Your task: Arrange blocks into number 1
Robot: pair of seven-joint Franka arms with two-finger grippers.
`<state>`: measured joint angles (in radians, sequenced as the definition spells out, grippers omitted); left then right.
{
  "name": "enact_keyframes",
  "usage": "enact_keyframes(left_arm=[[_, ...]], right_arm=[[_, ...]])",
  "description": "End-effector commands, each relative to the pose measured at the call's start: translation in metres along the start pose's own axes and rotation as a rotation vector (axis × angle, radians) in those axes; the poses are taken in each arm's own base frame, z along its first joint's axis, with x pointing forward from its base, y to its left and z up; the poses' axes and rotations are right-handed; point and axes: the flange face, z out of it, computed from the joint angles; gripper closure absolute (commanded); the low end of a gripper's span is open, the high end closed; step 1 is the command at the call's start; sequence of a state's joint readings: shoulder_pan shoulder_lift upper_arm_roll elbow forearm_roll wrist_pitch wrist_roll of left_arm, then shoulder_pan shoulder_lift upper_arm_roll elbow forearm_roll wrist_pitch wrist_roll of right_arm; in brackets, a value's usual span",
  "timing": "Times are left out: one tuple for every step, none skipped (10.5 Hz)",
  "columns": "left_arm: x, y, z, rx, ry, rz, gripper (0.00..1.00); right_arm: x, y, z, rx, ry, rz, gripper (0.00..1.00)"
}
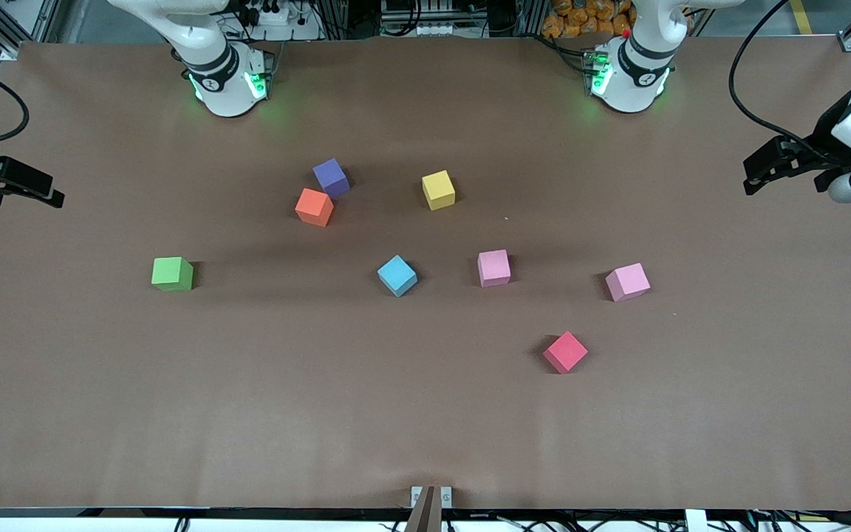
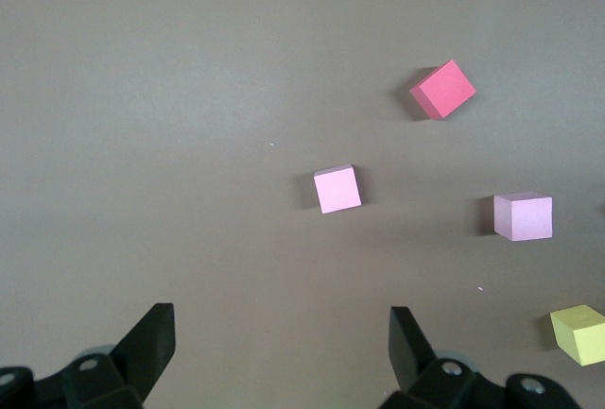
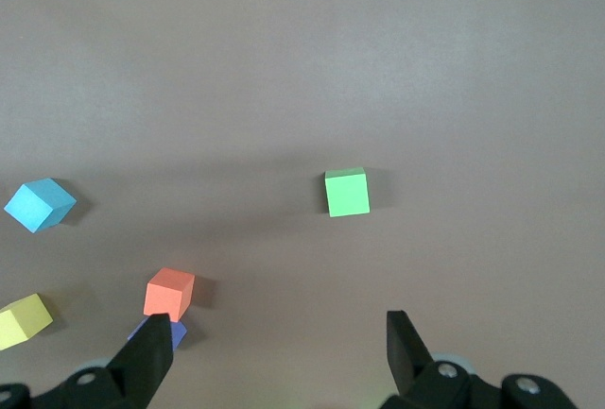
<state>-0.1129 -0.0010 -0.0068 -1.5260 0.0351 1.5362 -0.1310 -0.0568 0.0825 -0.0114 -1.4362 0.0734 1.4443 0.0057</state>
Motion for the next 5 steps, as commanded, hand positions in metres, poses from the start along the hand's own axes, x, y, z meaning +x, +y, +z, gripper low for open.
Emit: enact_keyframes(left_arm=[[-0.005, -0.003, -0.007, -0.028, -0.007, 0.040, 0.00], [-0.005, -0.003, -0.006, -0.028, -0.010, 0.040, 0.00], [-0.004, -0.004, -0.005, -0.028, -0.010, 0.037, 0.00], [-0.001, -0.004, 0.001, -0.028, -0.021, 0.031, 0.00], [0.003, 0.000, 0.019, -0.048, -0.060, 0.007, 0.00]], right_arm=[[-0.003, 0.002, 0.000, 0.015, -0.005, -0.008, 0.00], [-0.003, 0.002, 0.001, 0.015, -0.009, -0.010, 0.00], [-0.003, 0.002, 0.010, 0.014, -0.040, -0.010, 0.00], [-0.004, -0.003, 0.023, 0.013, -0.071, -0.017, 0.00], [-0.002, -0.006, 0.030, 0.014, -0.086, -0.022, 0.00]])
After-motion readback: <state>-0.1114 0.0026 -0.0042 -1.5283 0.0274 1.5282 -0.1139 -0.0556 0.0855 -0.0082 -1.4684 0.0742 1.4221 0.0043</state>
